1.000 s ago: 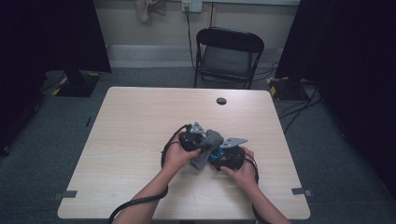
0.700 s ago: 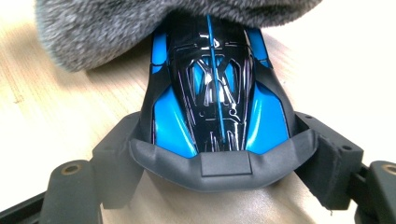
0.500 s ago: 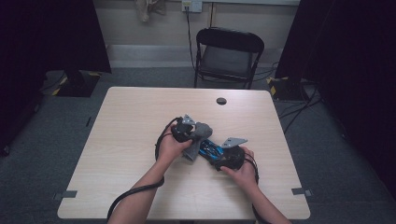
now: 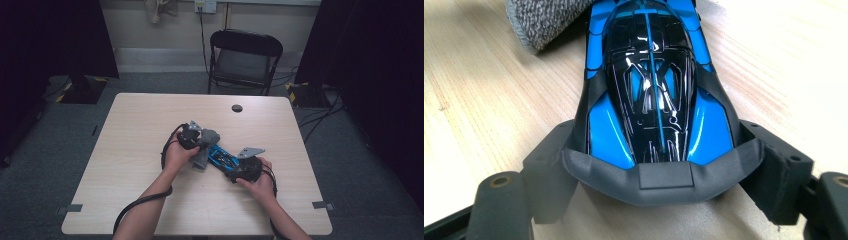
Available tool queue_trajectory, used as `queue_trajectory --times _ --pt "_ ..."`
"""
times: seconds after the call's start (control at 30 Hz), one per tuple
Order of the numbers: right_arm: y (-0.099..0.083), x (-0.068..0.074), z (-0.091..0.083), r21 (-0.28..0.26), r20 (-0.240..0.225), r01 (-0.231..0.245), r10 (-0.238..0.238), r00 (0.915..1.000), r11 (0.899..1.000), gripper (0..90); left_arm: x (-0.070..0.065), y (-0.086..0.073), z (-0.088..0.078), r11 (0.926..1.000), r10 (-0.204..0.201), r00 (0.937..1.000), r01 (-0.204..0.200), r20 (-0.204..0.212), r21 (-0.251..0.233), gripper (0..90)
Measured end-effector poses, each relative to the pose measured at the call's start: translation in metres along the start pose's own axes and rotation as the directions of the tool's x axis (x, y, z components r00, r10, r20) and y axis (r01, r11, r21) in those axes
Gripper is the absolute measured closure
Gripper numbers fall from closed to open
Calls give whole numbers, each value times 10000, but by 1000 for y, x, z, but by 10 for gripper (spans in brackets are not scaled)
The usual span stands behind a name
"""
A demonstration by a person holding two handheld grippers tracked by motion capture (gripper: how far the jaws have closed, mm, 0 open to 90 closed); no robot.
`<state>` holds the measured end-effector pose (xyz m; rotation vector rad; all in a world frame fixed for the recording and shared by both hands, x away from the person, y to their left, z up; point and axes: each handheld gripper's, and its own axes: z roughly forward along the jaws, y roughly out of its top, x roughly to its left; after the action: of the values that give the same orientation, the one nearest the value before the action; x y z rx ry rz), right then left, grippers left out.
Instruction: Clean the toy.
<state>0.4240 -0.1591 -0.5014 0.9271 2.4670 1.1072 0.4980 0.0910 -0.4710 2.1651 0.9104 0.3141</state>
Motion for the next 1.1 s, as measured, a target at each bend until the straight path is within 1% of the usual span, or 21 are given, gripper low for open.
queue_trajectory --times 0.1,0.13,0.17,0.2,0.27,0.33,0.37,0.4,0.43,0.53,0.57,0.63,0.67,0.7,0.77,0.9,0.93,0.97,1.03,1.07,1.1 --pt "0 0 0 2 -1 -4 4 10000 10000 240 3 -2 -2 10000 7 10000 -6 -66 97 744" --pt "0 0 0 2 -1 -4 4 10000 10000 240 4 -2 -3 9998 -12 9998 15 -193 188 744" --pt "0 0 0 1 0 -3 3 10000 10000 240 8 -4 -6 9996 -213 9996 216 -179 166 744" --pt "0 0 0 1 0 -3 3 10000 10000 240 8 -4 -6 9996 -213 9996 216 -179 166 744" --pt "0 0 0 1 -1 -4 4 10000 10000 240 10 -5 -11 9990 -450 9990 450 -44 -40 744" --pt "0 0 0 0 -5 -2 2 10000 10000 240 9 -4 -14 9988 -465 9989 465 20 -128 743" --pt "0 0 0 1 -2 -5 5 10000 10000 240 5 -1 -19 9991 -362 9991 367 201 -210 743" --pt "0 0 0 2 -2 -4 4 10000 10000 240 5 -1 -19 9991 -362 9991 367 201 -210 744" --pt "0 0 0 1 -3 -5 5 10000 10000 240 3 1 -20 9990 -355 9989 363 300 -277 744" --pt "0 0 0 1 -1 -2 2 10000 10000 240 -11 9 -26 9984 -65 9969 108 788 -547 744" --pt "0 0 0 2 -1 -5 5 10000 10000 240 -15 11 -27 9984 20 9960 30 890 -559 744" --pt "0 0 0 3 -2 -5 5 10000 10000 240 -24 14 -28 9979 165 9933 -93 1145 -635 744" --pt "0 0 0 2 0 -5 5 10000 10000 240 -31 15 -27 9976 251 9901 -158 1381 -680 743" --pt "0 0 0 2 -2 -6 6 10000 10000 240 -37 16 -27 9975 384 9881 -290 1492 -648 743" --pt "0 0 0 1 0 -4 4 10000 10000 240 -47 17 -25 9969 535 9839 -427 1705 -663 743" --pt "0 0 0 3 0 1 -1 10000 10000 240 -68 18 -18 9946 956 9707 -841 2203 -607 744" --pt "0 0 0 3 0 4 -4 10000 10000 240 -73 18 -16 9948 969 9673 -867 2343 -536 743" --pt "0 0 0 2 0 4 -4 10000 10000 241 -75 18 -14 9940 1057 9660 -961 2361 -519 744" --pt "0 0 0 0 2 6 -6 10000 10000 240 -80 18 -9 9937 1115 9607 -1054 2541 -375 744" --pt "0 0 0 1 0 5 -5 10000 10000 240 -82 17 -7 9932 1164 9595 -1135 2567 -259 744" --pt "0 0 0 1 0 7 -7 10000 10000 240 -84 17 -6 9929 1173 9596 -1178 2559 -135 744"
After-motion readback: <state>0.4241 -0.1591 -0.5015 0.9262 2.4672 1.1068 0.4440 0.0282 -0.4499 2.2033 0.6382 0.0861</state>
